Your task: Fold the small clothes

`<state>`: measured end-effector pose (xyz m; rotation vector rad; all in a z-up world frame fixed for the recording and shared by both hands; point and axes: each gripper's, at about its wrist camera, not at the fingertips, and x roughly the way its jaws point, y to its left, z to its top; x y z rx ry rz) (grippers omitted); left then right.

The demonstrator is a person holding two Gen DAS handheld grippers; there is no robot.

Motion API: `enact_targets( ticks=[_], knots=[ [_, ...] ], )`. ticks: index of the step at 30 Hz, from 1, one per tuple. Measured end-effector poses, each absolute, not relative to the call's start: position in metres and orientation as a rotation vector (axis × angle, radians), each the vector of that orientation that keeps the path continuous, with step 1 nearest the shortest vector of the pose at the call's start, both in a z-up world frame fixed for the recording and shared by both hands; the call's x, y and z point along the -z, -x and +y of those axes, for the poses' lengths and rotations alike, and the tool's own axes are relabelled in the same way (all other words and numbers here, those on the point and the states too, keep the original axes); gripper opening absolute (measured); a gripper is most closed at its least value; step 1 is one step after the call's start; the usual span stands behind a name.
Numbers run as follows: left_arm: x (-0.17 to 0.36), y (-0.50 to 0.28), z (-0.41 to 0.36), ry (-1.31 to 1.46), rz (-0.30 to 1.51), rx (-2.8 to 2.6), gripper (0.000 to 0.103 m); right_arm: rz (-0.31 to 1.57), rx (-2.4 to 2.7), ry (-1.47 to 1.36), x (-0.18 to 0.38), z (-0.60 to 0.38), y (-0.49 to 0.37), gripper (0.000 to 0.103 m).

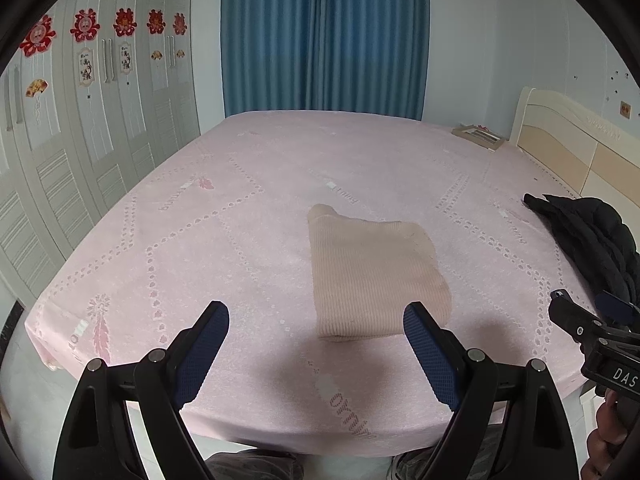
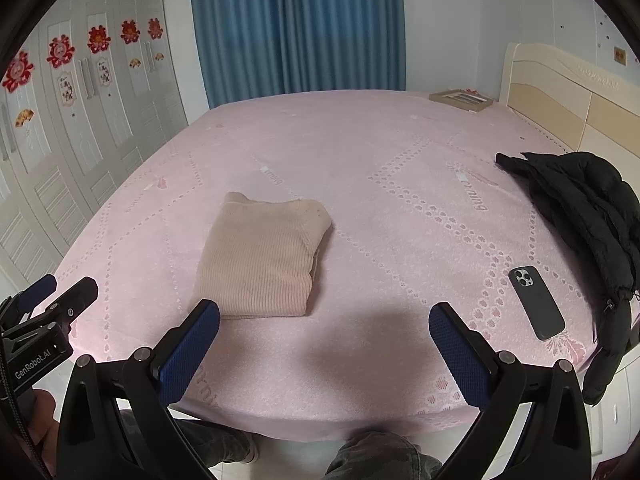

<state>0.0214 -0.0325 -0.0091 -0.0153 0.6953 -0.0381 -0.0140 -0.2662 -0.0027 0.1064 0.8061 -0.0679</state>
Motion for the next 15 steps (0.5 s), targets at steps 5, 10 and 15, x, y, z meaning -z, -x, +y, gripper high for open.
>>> enact_targets(
  ticks=[5, 10, 15],
  knots=[
    [0.0067, -0.0211, -0.0325, 0.01, 0.689, 0.033, 0.089, 0.81, 0.074, -0.094, 0.0045, -0.2644, 0.0128, 0.102],
    [0.0047, -0.02, -0.0332, 0.013, 0.684, 0.03, 0.089, 0.809, 0.073, -0.099, 0.0025, -0.2648, 0.0124, 0.102],
    [0.0024, -0.02, -0.0329, 0.014, 0.681, 0.029, 0.089, 0.81, 0.084, -0.096, 0.0019, -0.2639, 0.0127, 0.102]
  ],
)
